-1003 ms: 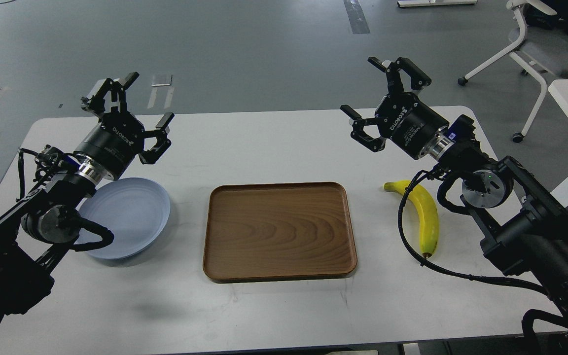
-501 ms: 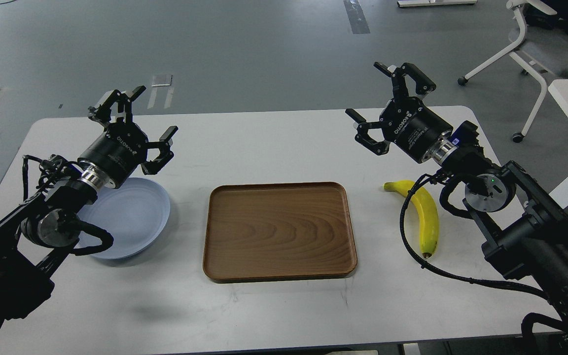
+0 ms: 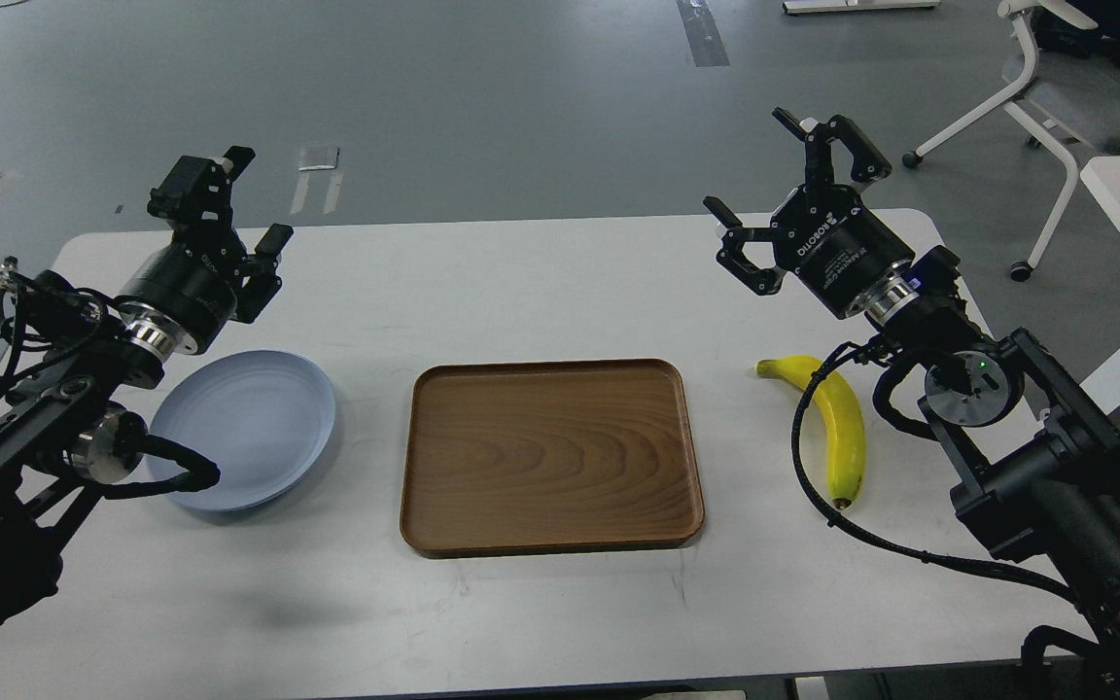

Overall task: Place banana on plate with both arms
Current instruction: 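Lower the left gripper to the rim of the blue plate and grasp it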

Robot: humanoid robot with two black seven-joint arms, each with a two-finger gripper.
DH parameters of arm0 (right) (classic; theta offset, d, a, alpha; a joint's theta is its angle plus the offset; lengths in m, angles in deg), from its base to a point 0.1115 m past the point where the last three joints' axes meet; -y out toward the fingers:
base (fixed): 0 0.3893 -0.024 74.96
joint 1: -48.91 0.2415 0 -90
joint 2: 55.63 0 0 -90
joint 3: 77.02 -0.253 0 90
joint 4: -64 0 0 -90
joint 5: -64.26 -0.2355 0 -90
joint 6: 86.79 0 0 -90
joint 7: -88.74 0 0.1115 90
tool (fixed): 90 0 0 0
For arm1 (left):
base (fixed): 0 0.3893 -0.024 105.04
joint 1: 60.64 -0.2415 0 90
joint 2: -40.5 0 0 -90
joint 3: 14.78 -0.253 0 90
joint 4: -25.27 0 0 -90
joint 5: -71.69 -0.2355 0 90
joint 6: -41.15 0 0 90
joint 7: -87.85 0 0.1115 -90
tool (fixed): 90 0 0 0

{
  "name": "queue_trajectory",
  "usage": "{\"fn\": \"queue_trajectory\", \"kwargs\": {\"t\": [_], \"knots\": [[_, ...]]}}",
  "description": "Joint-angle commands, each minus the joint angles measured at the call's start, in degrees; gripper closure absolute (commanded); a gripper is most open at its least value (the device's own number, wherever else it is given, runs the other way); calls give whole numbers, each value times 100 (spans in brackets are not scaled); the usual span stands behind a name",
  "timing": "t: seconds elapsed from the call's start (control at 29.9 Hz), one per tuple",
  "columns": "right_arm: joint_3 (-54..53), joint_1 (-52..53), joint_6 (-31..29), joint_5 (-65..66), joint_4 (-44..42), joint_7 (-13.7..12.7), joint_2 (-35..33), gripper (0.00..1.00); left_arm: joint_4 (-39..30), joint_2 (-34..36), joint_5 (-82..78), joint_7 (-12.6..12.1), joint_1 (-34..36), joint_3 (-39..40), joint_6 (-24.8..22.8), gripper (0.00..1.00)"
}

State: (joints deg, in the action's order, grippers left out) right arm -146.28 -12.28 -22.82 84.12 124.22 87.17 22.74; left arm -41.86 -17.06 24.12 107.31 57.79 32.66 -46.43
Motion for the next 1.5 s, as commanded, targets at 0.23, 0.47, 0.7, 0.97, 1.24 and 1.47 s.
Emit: {"fn": "queue_trajectory", "kwargs": {"t": [0.23, 0.47, 0.7, 0.97, 1.24, 1.47], "knots": [[-70, -139, 19, 0, 34, 25, -6, 0, -222, 1860, -3185, 5, -13, -2026, 1181, 2], [-114, -226, 36, 0, 60, 25, -6, 0, 349, 2213, -3733, -21, -65, -2705, 1489, 2], [-123, -253, 36, 0, 60, 25, -6, 0, 656, 2187, -3725, -39, -127, -3144, 1560, 2], [-132, -306, 36, 0, 60, 25, -6, 0, 1105, 1607, -3496, -48, -119, -3197, 1533, 2], [-141, -350, 36, 0, 60, 25, -15, 0, 1483, 1396, -3479, -74, -154, -3206, 1525, 3], [-132, -358, 36, 0, 69, 25, -15, 0, 1703, 1370, -3479, -21, -128, -3399, 1524, 3]]}}
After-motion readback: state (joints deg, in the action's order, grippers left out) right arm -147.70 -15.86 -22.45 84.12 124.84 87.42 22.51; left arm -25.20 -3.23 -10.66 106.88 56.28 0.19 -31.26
